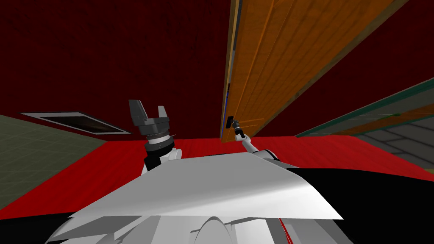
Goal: Pull the door open
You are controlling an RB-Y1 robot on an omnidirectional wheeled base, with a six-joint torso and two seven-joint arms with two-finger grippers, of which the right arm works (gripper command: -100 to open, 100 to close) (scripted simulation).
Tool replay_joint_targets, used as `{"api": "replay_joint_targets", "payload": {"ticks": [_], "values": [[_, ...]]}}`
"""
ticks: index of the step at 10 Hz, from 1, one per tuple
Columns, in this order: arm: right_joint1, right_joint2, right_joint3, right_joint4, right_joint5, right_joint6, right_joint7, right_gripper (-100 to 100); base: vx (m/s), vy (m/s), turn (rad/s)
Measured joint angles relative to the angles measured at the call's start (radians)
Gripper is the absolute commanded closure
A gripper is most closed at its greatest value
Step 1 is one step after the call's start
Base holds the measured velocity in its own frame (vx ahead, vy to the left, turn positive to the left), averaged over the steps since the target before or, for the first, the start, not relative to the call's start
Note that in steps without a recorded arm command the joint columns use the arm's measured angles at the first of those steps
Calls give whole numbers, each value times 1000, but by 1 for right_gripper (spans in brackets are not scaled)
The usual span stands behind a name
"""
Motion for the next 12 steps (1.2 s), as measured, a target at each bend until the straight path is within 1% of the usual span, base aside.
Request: {"api": "replay_joint_targets", "payload": {"ticks": [2, 3, 5, 6, 7, 8, 9, 10, 11, 12], "values": [[-2, 5, -1, 4, -53, 3, -55, 100, -62, -52, 103], [6, 7, -1, -11, -66, 13, -73, 100, -49, -34, 87], [-11, 7, 5, 21, -109, 9, -132, 100, -53, -45, 93], [-1, 11, 2, -1, -122, 21, -144, 100, -54, -31, 127], [-5, 5, 7, 8, -140, 21, -172, 100, -68, -56, 172], [-13, 6, 7, 22, -164, 18, -204, 100, -47, -47, 47], [-16, 14, 5, 22, -176, 22, -216, 100, -15, -11, -11], [4, 17, 2, -15, -180, 38, -213, 100, -30, -20, 98], [8, 14, 3, -20, -195, 44, -230, 100, -65, -47, 152], [-2, 12, 4, -4, -218, 42, -260, 100, -76, -63, 141]]}}
